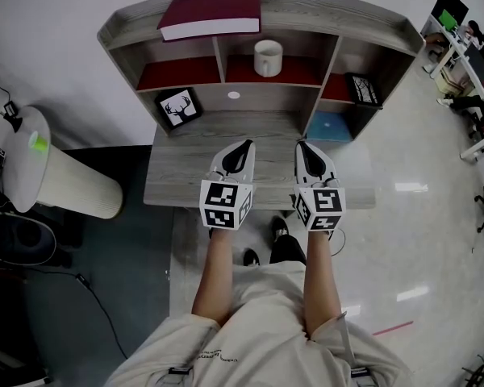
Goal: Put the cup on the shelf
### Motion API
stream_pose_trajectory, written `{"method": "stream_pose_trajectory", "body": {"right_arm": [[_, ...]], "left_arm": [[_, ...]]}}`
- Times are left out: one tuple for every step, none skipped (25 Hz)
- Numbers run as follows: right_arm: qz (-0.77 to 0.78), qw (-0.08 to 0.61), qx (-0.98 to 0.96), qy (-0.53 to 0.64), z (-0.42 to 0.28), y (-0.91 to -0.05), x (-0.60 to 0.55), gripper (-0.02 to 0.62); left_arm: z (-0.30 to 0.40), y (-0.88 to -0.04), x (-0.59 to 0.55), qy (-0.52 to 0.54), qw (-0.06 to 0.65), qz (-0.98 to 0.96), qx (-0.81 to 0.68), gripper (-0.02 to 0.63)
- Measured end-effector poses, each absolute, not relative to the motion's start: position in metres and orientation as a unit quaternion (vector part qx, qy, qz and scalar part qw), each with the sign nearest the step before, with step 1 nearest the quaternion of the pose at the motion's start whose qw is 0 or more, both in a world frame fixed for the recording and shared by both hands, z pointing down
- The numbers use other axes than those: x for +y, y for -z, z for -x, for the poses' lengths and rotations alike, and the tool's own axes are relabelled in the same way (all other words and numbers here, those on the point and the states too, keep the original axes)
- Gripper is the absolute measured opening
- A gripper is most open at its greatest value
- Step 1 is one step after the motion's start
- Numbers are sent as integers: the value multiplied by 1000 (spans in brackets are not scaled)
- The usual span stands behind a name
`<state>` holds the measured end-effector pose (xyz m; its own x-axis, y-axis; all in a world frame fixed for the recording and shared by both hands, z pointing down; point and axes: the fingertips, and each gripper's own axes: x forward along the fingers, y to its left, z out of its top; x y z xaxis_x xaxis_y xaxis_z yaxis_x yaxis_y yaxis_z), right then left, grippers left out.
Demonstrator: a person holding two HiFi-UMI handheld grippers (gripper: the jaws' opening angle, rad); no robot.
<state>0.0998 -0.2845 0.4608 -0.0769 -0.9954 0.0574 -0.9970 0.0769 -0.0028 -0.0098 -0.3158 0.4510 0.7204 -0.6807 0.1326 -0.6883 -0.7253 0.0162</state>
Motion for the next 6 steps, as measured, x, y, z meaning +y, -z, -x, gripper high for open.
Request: {"method": "stream_pose_trajectory", "body": {"right_arm": [[-679, 22, -734, -20, -98, -462, -283, 15], [-679, 24, -733, -20, -97, -462, -283, 15], [-679, 26, -733, -20, -96, -462, -282, 15], [-680, 27, -733, -19, -96, -462, -281, 15], [-681, 28, -732, -19, -96, -462, -281, 15], [-681, 29, -731, -18, -97, -461, -281, 15]], "left_arm": [[11, -451, -315, -58, 32, -927, -370, 11], [12, -451, -314, -58, 32, -927, -370, 11], [13, -451, -313, -59, 32, -927, -370, 11], [13, -452, -313, -59, 32, -927, -370, 11], [12, -452, -312, -59, 32, -927, -369, 11], [12, -452, -312, -59, 32, -927, -368, 11]]}}
